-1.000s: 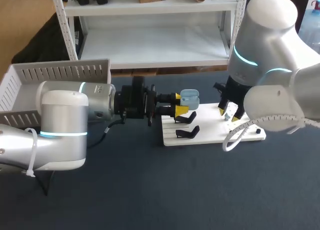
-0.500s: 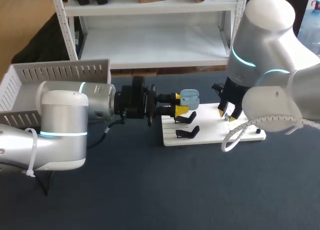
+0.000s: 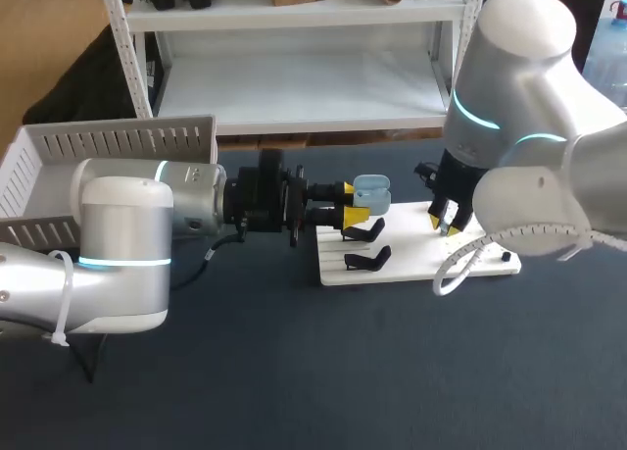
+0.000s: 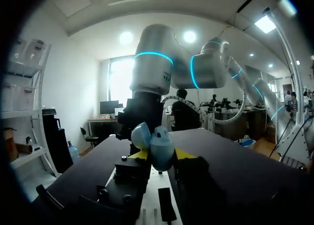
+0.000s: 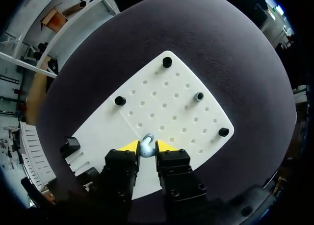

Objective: Pick up each earbud case from the left stands, insert the matching earbuds, close the lid, and place the case in the box.

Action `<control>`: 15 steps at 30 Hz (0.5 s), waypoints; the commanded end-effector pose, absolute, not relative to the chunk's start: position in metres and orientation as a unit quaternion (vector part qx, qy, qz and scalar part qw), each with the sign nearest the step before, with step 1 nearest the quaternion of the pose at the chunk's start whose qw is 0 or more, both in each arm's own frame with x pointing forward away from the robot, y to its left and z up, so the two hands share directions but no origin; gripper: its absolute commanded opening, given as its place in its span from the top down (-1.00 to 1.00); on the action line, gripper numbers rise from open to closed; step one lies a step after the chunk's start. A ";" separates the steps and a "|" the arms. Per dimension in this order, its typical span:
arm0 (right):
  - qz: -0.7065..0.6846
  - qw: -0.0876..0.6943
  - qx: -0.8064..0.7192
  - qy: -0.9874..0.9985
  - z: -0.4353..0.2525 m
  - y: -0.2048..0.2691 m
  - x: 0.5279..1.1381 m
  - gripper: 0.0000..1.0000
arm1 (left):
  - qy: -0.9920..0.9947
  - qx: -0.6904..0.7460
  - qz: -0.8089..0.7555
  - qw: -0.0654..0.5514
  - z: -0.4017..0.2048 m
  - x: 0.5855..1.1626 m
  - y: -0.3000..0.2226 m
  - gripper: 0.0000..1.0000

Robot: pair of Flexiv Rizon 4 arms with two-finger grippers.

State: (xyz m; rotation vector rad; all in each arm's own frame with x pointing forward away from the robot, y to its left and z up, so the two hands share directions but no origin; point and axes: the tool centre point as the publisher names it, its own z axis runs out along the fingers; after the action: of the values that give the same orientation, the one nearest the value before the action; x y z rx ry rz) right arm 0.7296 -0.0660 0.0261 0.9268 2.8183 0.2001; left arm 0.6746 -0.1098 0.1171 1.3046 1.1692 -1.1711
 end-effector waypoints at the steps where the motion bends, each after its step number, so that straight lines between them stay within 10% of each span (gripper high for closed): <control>1: 0.067 0.085 0.311 0.944 0.027 -0.065 0.731 1.00 | 0.482 0.537 -0.483 0.496 0.116 0.675 -0.110 1.00; 15: 0.103 0.103 0.320 0.936 0.064 -0.075 0.715 1.00 | 0.482 0.537 -0.483 0.496 0.116 0.675 -0.110 1.00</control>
State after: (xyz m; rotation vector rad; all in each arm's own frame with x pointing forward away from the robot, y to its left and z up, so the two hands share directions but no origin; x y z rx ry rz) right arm 0.7313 -0.0648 0.0545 0.9440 2.7877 0.2805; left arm 0.6746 -0.1098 0.1171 1.3046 1.1692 -1.1711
